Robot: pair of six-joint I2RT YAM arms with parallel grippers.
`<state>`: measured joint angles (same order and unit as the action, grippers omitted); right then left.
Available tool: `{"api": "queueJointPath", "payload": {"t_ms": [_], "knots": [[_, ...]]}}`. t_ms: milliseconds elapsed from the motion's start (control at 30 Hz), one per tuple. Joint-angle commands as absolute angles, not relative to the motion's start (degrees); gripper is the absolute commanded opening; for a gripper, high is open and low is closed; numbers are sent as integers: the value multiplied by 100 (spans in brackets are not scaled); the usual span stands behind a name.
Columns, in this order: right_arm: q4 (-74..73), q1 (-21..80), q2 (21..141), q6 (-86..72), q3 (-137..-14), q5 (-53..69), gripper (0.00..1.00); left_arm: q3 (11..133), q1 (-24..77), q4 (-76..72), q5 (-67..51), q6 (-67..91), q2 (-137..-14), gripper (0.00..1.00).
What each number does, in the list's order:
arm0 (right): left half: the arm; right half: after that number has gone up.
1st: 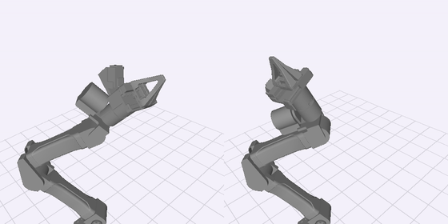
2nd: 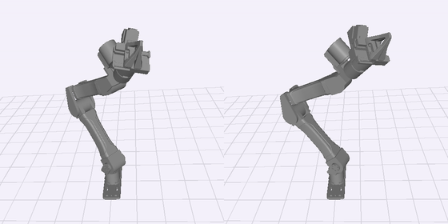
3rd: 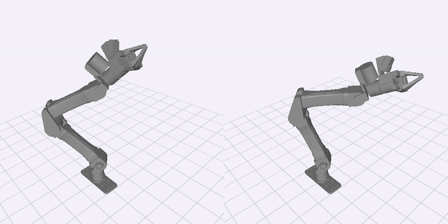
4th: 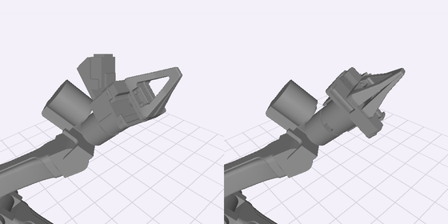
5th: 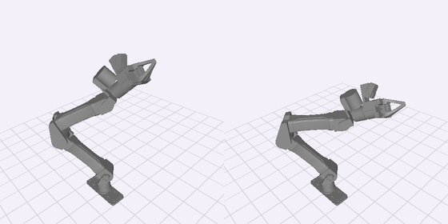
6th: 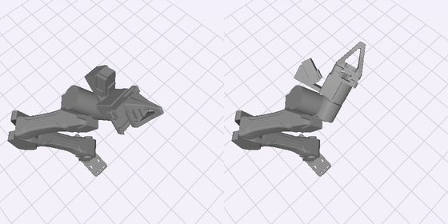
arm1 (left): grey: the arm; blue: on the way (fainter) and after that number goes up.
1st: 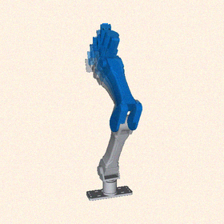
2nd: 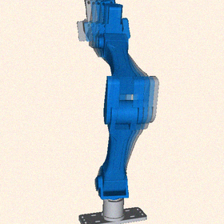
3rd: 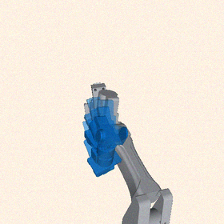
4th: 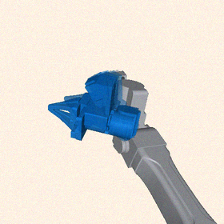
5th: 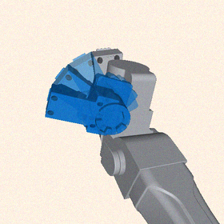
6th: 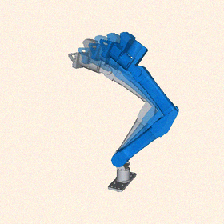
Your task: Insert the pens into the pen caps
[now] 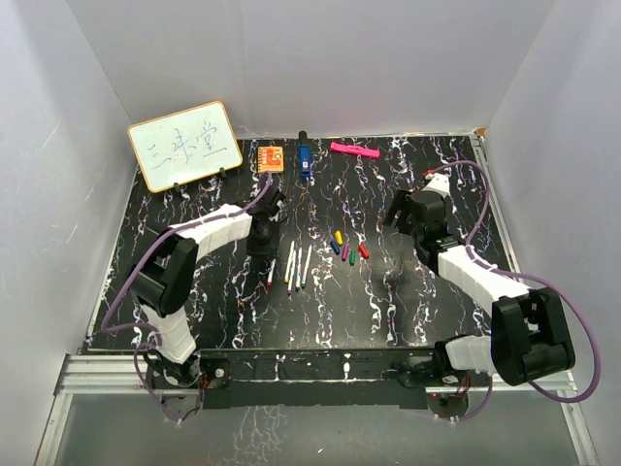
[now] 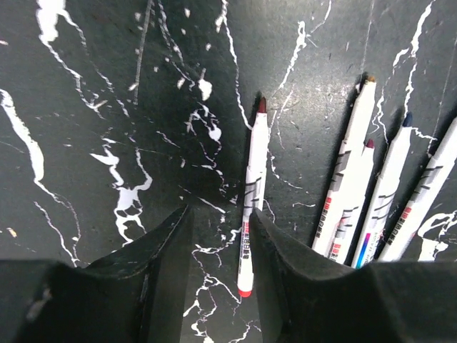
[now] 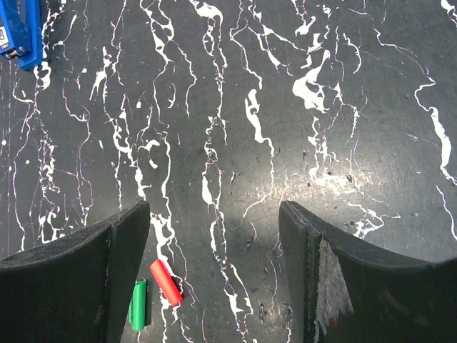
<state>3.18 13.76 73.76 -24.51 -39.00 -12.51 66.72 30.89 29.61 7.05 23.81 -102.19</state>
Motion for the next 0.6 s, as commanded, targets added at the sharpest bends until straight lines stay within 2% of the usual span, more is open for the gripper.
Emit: {"api": "queueJointPath", "payload": {"t_ms": [0, 567], "knots": [[551, 1373, 7170, -2511, -3958, -1363, 71, 7071, 3224, 3634, 797, 2298, -10375, 36], [623, 1371, 7251, -2581, -3920, -1355, 72, 7151, 3584, 3942, 683, 2517, -10580, 36]]}}
